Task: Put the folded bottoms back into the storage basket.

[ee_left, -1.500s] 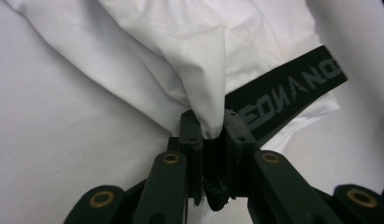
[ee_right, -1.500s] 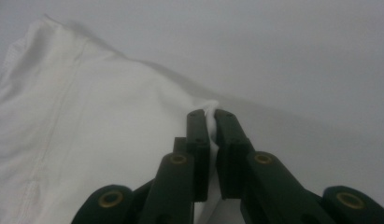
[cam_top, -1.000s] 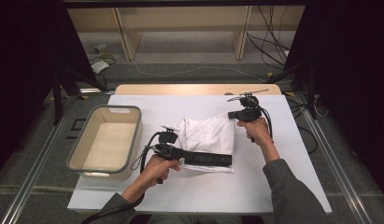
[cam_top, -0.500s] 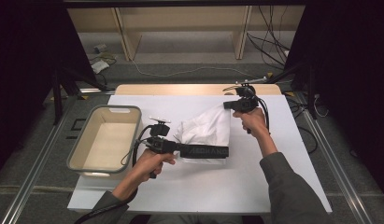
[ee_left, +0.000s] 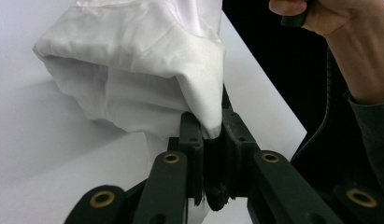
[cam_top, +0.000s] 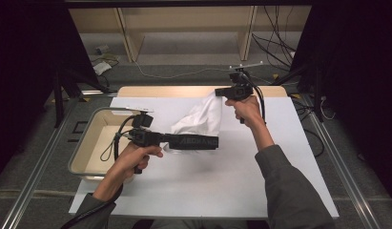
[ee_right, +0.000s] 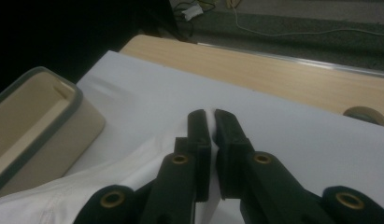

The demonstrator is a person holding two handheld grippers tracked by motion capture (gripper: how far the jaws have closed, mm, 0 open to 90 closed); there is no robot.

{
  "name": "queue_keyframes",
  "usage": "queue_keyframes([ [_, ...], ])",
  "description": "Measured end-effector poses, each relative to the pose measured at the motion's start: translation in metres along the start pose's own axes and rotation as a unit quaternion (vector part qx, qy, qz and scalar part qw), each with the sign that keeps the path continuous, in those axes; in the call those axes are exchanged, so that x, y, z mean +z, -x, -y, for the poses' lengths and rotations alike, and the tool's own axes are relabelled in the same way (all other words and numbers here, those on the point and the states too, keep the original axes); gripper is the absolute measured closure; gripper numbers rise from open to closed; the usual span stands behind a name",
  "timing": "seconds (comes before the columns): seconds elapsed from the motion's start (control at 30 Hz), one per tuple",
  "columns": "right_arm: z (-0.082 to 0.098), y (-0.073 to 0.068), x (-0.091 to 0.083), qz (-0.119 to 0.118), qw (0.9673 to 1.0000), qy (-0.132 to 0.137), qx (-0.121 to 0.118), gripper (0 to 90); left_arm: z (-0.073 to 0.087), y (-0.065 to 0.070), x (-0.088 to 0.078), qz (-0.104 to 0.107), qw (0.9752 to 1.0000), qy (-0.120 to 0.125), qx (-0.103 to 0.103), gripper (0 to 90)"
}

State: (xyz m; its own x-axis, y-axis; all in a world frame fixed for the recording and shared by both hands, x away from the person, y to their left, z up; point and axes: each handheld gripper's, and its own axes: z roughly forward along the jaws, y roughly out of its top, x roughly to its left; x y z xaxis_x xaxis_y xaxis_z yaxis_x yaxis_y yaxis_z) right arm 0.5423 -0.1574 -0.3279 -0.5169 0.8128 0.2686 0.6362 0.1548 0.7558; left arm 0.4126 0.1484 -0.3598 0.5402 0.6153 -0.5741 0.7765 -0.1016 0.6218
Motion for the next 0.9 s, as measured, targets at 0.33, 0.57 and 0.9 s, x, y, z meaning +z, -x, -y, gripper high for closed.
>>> queue_keyframes([
  [0.33,-0.037,-0.034,-0.001,-0.012,0.9997,0.015,-0.014,86.3,-0.010,-0.007,-0.043,0.018,0.9988,0.044,-0.011,80.0],
  [0.57,-0.053,-0.057,0.005,-0.017,0.9993,0.015,-0.029,86.3,-0.013,-0.012,-0.075,0.025,0.9966,0.076,-0.017,80.0],
  [0.9,-0.071,-0.096,0.025,-0.035,0.9981,0.016,-0.049,86.3,-0.006,-0.026,-0.114,0.017,0.9947,0.099,-0.022,80.0],
])
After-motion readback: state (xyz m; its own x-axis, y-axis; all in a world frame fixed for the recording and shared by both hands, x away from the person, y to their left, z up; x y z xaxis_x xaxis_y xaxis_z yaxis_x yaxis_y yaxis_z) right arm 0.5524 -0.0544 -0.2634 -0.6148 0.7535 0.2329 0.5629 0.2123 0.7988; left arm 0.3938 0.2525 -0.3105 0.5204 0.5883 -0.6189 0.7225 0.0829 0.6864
